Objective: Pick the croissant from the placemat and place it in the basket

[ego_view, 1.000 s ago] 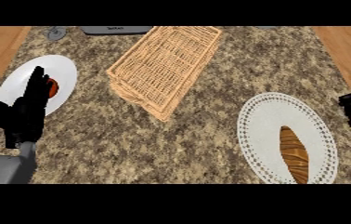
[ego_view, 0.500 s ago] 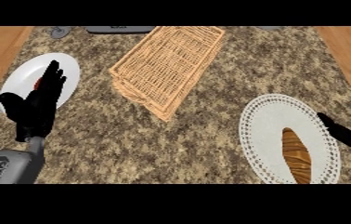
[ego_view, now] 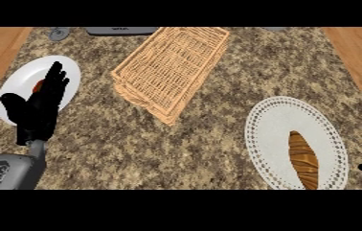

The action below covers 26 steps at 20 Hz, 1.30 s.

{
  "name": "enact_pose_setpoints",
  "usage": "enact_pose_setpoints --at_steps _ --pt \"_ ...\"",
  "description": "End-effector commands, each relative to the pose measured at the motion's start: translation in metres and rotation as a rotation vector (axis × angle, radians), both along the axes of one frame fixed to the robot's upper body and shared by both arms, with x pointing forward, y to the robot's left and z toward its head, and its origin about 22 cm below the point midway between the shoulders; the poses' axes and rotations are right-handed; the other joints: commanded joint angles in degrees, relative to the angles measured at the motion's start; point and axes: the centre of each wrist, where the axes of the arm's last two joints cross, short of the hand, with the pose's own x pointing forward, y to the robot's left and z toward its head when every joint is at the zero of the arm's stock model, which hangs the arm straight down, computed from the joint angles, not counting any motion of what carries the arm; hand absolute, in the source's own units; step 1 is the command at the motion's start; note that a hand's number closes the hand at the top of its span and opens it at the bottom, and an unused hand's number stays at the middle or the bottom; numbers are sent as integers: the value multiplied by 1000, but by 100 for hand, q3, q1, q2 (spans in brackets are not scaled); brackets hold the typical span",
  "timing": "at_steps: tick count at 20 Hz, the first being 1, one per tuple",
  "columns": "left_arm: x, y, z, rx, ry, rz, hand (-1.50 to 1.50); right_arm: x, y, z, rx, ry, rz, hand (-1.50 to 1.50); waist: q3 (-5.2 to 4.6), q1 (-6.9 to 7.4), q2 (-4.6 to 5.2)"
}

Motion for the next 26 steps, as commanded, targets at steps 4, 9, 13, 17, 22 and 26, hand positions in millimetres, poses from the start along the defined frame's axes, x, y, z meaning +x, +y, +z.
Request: enact_pose_setpoints --at_steps 4,9,13,17,22,26 --pt "-8 18 -6 -11 -8 11 0 -12 17 69 6 330 123 -150 16 21 -4" --pt "8 -5 12 -2 -11 -15 0 -38 22 69 68 321 98 -150 38 60 16" --pt "3 -2 -10 -23 -8 -14 0 -45 26 34 115 226 50 -150 40 97 27" --pt "6 -12 -4 0 -1 -29 0 -33 22 36 148 183 74 -150 41 129 29" --pt "9 0 -8 2 1 -16 0 -44 39 -4 167 179 67 -150 41 127 31" --pt "-19 11 -3 -15 6 -33 0 -38 44 -43 178 152 89 -150 43 176 24"
